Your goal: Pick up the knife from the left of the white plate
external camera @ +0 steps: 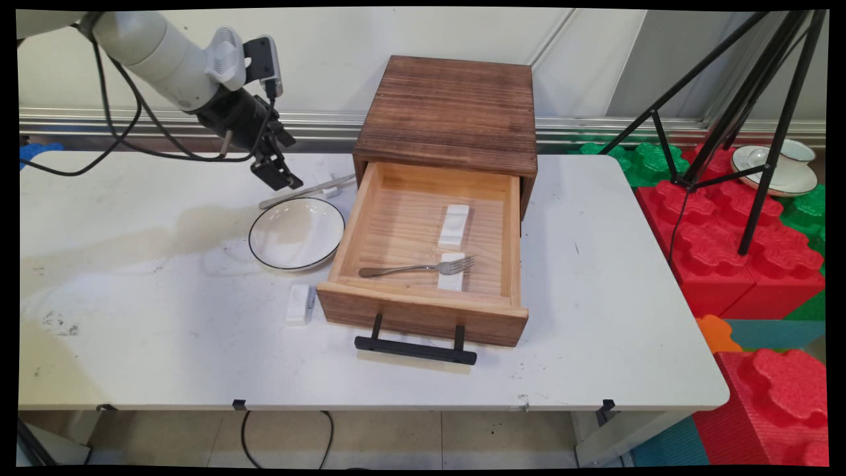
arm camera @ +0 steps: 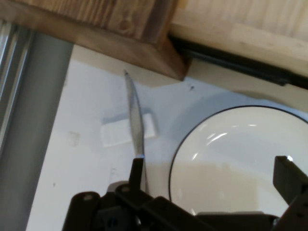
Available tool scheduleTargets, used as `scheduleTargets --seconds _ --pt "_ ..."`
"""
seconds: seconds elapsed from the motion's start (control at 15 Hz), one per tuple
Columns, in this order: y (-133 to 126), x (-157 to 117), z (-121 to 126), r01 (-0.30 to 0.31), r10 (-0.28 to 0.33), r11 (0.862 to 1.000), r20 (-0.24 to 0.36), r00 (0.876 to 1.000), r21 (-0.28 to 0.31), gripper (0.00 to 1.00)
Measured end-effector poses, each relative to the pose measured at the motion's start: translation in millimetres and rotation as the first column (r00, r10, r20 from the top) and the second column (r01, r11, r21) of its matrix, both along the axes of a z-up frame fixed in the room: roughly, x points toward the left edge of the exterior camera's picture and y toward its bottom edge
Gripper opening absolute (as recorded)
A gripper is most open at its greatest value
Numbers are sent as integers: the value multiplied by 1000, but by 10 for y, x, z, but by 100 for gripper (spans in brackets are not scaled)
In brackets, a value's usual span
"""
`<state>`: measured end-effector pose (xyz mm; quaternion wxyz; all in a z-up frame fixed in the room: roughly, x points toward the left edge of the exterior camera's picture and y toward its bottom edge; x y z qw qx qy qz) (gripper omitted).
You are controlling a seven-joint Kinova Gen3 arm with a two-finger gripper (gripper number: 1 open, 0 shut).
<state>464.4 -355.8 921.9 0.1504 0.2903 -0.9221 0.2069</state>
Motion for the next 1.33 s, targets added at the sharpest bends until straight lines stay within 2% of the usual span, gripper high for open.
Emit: scheduleTargets --seconds 0.93,1.33 --pt "-674 190 -419 -58 57 998 40 998 27 100" --pt "-918 313 -673 -78 73 995 74 995 63 100"
